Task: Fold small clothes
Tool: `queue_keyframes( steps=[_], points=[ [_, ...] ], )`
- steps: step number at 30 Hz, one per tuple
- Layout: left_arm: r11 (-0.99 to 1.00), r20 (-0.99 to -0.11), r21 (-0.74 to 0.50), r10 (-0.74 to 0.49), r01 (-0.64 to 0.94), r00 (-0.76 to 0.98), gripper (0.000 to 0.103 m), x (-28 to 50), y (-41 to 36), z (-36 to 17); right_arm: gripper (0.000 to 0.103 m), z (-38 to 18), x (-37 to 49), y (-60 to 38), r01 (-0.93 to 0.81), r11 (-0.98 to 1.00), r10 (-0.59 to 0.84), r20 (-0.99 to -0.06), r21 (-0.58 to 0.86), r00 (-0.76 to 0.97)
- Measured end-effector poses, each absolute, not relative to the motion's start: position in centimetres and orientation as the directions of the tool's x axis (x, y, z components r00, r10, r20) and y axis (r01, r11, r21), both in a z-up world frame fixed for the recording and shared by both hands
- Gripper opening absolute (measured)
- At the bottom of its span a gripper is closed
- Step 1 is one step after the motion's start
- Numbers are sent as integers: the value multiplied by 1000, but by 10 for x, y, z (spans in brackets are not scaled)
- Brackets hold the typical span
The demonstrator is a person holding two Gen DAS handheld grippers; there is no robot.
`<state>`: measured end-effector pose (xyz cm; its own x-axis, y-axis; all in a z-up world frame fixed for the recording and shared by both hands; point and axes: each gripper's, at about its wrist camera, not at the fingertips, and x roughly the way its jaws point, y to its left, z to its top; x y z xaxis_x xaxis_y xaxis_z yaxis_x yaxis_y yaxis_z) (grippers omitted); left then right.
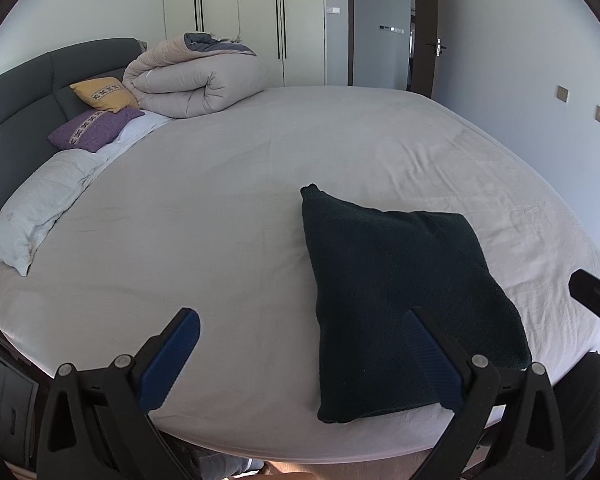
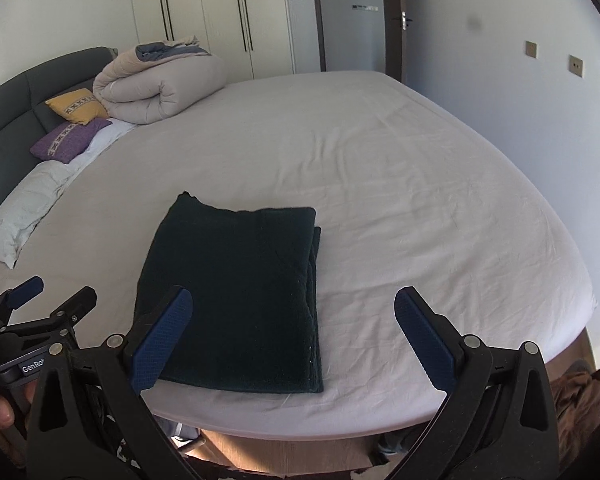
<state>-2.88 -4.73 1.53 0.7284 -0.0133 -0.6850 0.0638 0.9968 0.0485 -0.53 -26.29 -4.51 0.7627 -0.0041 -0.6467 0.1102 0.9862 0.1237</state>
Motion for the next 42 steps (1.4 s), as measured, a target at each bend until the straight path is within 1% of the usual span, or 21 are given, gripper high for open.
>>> queue_keyframes(
  steps=[4,8,18,42],
  points=[
    [998,-695,34,-19,58,719,103,-27,-45,13,103,-62,1,-268,142,982,-20,-677,125,735],
    [998,-702,16,-28,55,712,103,-26,-42,11,103,-58,-3,-270,152,982,-39,-674,110,738],
    [998,-705,20,-30,62,708,103,-26,-43,9,103,-58,-4,-262,154,983,-48,-686,95,726],
    [998,-717,11,-39,66,696,103,-24,-44,5,103,-62,4,-250,135,988,-42,-698,78,715]
  ],
)
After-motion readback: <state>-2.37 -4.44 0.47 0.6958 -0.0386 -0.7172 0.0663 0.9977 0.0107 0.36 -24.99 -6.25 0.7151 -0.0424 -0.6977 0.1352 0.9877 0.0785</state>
